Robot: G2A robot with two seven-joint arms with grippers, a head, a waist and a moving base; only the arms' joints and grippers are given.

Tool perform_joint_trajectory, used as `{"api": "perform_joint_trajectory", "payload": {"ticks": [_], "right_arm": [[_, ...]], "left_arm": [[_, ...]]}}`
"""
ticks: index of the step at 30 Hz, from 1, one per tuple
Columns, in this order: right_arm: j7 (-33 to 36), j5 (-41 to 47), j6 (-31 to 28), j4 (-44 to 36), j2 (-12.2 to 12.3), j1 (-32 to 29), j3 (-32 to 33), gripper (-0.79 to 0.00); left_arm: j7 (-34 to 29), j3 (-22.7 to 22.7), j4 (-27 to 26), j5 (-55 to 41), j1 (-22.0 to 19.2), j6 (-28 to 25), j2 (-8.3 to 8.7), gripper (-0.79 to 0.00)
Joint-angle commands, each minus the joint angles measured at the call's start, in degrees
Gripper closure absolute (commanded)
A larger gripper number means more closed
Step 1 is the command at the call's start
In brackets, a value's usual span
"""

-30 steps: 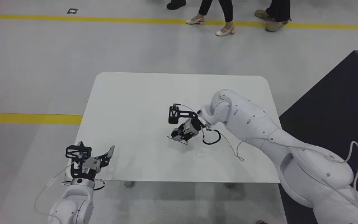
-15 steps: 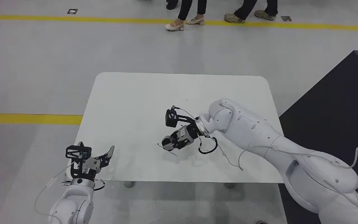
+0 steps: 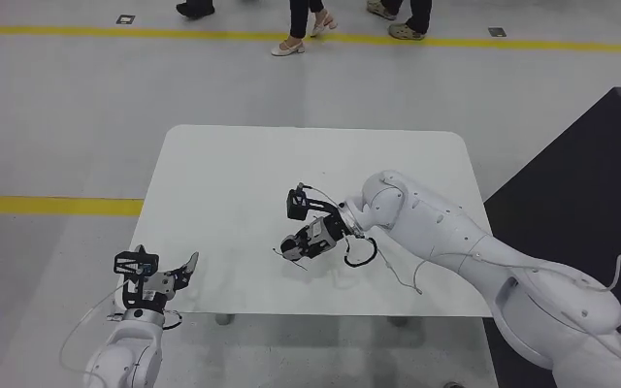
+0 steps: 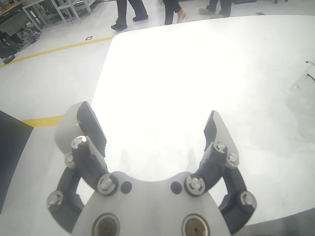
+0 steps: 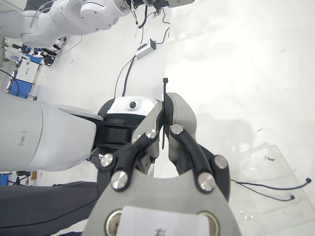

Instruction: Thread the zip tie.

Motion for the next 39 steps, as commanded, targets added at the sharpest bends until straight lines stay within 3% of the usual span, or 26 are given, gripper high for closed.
{"api": "perform_joint_trajectory", "payload": {"ticks": [1,7,31,35,39], "right_arm": [[-0.1,3.0,-0.1,-1.7,0.0,-1.9,0.0,0.000],[0.4,15.1,0.3,-6.8,3.4,-5.3,0.0,0.000],[-0.9,19.6,-0.1,-6.9,4.2,-7.2,0.6,0.000],[-0.1,27.5,-0.1,-10.8,6.5,-9.5,3.3,0.000],[0.0,35.2,-0.1,-16.4,10.6,-11.4,4.6,0.000]], "left_arm": [[0.0,0.0,0.0,0.0,0.0,0.0,0.00,-0.785],[0.0,0.0,0.0,0.0,0.0,0.0,0.00,-0.785],[0.0,0.0,0.0,0.0,0.0,0.0,0.00,-0.785],[0.0,0.0,0.0,0.0,0.0,0.0,0.00,-0.785],[0.0,0.0,0.0,0.0,0.0,0.0,0.00,-0.785]]}}
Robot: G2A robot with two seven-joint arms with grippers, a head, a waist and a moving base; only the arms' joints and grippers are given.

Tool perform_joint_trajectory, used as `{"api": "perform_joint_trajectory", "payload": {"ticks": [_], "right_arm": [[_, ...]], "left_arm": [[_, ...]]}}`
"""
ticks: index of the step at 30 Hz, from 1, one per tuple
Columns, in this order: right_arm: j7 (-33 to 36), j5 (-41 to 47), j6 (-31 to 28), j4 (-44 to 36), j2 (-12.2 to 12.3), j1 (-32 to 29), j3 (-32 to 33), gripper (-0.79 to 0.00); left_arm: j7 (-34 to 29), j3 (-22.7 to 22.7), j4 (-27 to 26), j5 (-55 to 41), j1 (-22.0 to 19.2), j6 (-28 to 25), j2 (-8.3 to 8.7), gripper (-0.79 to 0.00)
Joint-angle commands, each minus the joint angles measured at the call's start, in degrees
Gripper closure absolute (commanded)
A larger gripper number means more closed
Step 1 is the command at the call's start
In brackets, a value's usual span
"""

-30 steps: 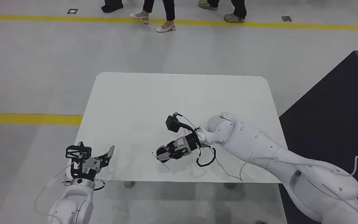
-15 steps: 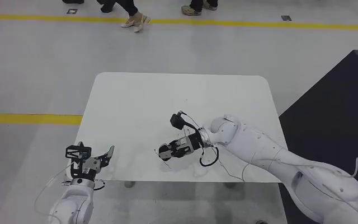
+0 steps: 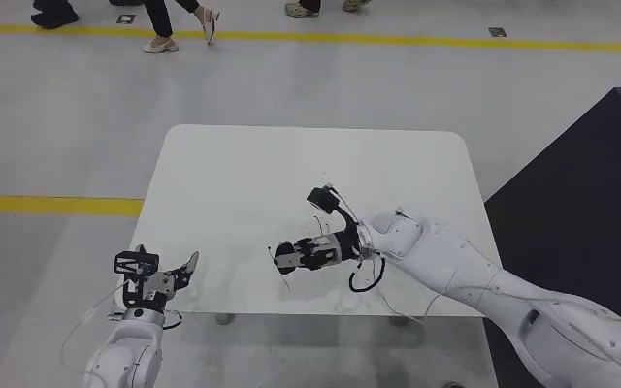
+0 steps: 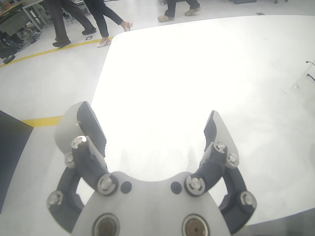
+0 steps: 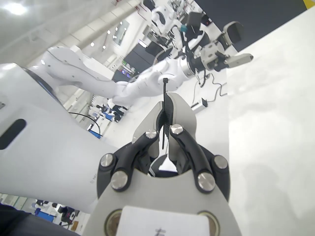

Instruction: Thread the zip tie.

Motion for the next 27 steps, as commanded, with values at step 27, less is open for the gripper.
{"api": "perform_joint_trajectory", "payload": {"ticks": [27], "right_arm": [[2.4,16.2,4.1,-9.9,6.4,-3.9,2.0,0.000]], "left_arm": [[0.0,0.0,0.0,0.0,0.0,0.0,0.00,-0.785]]}}
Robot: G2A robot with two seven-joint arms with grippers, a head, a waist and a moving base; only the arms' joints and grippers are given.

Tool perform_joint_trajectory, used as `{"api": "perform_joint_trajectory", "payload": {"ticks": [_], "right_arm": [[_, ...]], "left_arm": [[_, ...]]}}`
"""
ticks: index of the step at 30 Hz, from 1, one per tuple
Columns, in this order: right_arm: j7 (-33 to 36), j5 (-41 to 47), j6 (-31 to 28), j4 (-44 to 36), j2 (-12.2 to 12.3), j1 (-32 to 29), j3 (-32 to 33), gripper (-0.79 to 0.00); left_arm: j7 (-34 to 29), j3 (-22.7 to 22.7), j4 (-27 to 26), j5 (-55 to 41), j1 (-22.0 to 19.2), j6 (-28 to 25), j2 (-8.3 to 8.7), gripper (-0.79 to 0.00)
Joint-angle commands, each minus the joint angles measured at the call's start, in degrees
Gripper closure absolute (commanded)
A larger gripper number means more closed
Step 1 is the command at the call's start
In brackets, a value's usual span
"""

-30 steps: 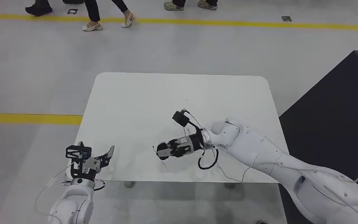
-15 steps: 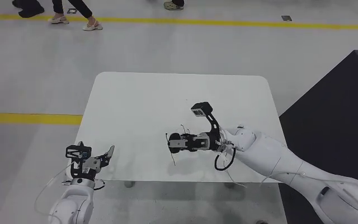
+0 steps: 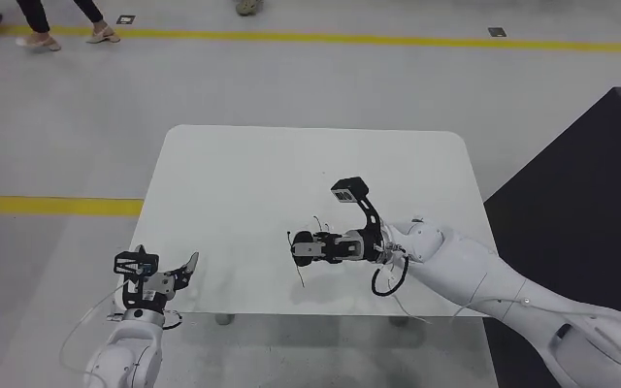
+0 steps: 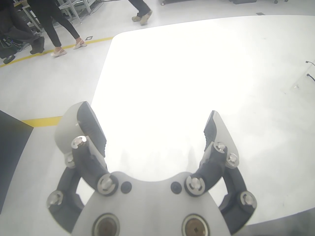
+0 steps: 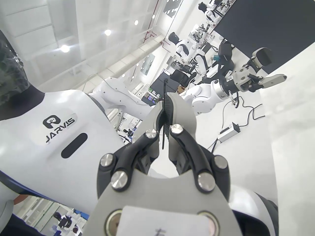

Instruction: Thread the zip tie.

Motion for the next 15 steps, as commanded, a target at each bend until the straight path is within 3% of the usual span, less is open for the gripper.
{"api": "perform_joint_trajectory", "payload": {"ticks": [1,9,15], "right_arm": [[1.1,3.7,1.1,-1.3,0.1,-2.1,0.7,0.000],[13.2,21.2,12.2,-1.5,1.6,-7.9,8.1,0.000],[17.8,22.9,16.8,-1.4,1.8,-10.2,12.7,0.000]], "left_arm": [[0.0,0.0,0.0,0.0,0.0,0.0,0.00,-0.785],[0.0,0.0,0.0,0.0,0.0,0.0,0.00,-0.785],[0.0,0.0,0.0,0.0,0.0,0.0,0.00,-0.785]]}}
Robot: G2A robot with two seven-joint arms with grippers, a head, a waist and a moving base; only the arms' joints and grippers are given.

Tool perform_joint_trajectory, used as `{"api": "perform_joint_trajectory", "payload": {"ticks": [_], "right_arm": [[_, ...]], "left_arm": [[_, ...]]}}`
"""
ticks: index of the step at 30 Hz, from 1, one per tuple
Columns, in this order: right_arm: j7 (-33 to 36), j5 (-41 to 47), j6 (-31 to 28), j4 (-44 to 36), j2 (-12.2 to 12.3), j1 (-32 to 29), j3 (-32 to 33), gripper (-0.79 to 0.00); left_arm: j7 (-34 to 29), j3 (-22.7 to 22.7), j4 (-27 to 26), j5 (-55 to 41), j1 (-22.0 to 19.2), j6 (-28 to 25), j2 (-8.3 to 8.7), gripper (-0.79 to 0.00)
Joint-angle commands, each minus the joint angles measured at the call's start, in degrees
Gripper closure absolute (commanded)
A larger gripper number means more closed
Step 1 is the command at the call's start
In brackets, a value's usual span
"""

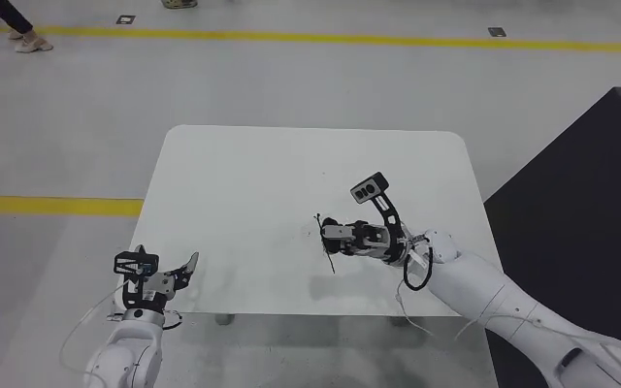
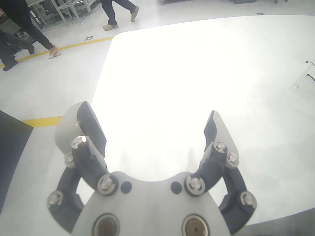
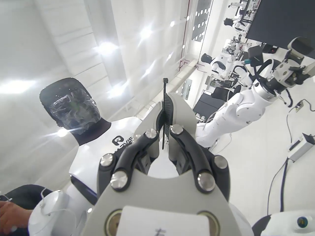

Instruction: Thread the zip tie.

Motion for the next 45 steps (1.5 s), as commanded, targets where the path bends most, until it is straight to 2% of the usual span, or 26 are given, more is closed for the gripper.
{"api": "perform_joint_trajectory", "payload": {"ticks": [1,5,7,10,13,15,17,19,22,23,30,33,40,43,45], "right_arm": [[-0.1,-0.1,-0.1,0.0,0.0,0.0,-0.1,0.000],[-0.1,-0.1,-0.1,0.0,0.0,0.0,-0.1,0.000],[-0.1,-0.1,-0.1,0.0,0.0,0.0,-0.1,0.000],[-0.1,-0.1,-0.1,0.0,0.0,0.0,-0.1,0.000],[-1.3,-7.8,1.7,-0.6,0.2,0.2,0.4,0.000],[-3.0,-15.4,2.1,-0.8,0.7,0.4,1.4,0.000],[-4.7,-21.1,3.0,-2.1,1.3,0.0,2.8,0.000],[-4.7,-24.5,4.5,-3.0,2.1,-0.9,4.4,0.000],[-4.9,-26.3,4.7,-5.4,3.2,-3.0,7.4,0.000],[-4.0,-26.1,5.2,-6.3,3.5,-3.7,8.2,0.000],[-3.6,-26.2,4.9,-7.6,3.8,-4.4,9.1,0.000],[-4.1,-26.6,5.5,-7.8,3.7,-4.6,9.2,0.000],[-6.0,-30.3,10.7,-9.1,3.0,-5.8,9.2,0.000],[-5.4,-31.0,11.6,-8.9,2.5,-5.9,9.3,0.000],[-5.4,-31.0,11.6,-8.9,2.5,-5.9,9.3,0.000]], "left_arm": [[0.0,0.0,0.0,0.0,0.0,0.0,0.00,-0.785],[-0.1,0.1,0.0,-0.2,0.0,-0.3,0.00,-0.785],[-5.4,0.0,-1.2,-4.5,0.3,-4.8,0.07,-0.785],[-21.7,-2.1,-5.9,-19.5,0.4,-13.7,0.45,-0.785],[-40.9,-6.7,-9.0,-39.0,-0.8,-17.0,1.15,-0.785],[-53.2,-9.8,-8.8,-50.1,-2.4,-16.0,1.80,-0.785],[-62.8,-11.5,-8.1,-59.8,-4.9,-15.3,2.38,-0.785],[-68.3,-12.1,-6.3,-65.6,-7.1,-13.6,2.81,-0.785],[-76.0,-9.4,-2.7,-76.2,-10.5,-9.7,3.07,-0.785],[-78.1,-9.0,-2.0,-76.7,-11.5,-8.7,3.23,-0.785],[-78.1,-9.0,-2.0,-76.7,-11.5,-8.7,3.23,-0.785],[-78.5,-7.3,-1.5,-84.8,-11.2,-7.5,3.05,-0.785],[-69.7,-2.7,-3.6,-89.7,-12.2,-5.7,2.59,-0.785],[-62.4,-1.8,-5.1,-85.4,-12.9,-7.2,2.47,-0.785],[-61.3,-1.8,-5.2,-84.1,-12.9,-7.5,2.47,-0.785]]}}
